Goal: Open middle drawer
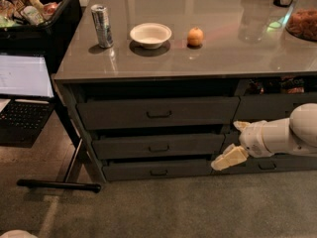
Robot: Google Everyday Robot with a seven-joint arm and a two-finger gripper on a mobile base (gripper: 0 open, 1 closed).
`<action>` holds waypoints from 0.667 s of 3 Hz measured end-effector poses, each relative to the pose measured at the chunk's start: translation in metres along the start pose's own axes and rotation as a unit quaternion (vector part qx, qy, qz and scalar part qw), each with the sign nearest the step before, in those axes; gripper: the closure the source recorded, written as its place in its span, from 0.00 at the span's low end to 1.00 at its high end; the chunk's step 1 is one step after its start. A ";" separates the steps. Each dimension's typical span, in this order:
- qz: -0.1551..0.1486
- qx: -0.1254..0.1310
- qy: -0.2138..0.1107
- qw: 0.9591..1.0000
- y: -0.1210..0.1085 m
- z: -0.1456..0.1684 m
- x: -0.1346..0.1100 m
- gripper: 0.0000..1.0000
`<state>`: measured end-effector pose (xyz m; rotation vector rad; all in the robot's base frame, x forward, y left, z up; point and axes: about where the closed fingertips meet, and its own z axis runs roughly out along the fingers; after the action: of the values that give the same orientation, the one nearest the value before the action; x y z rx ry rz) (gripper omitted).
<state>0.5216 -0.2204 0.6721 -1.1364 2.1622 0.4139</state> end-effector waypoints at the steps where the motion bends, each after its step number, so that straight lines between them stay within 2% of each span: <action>1: 0.000 0.000 0.000 1.000 0.000 0.000 0.000 0.00; 2: -0.017 -0.021 0.023 0.999 0.012 0.035 0.014 0.00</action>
Offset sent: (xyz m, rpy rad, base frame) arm -0.0047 0.0396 -0.0875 -0.0902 0.0819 0.1237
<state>0.5199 -0.2029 0.6364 -1.2146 2.1809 0.4223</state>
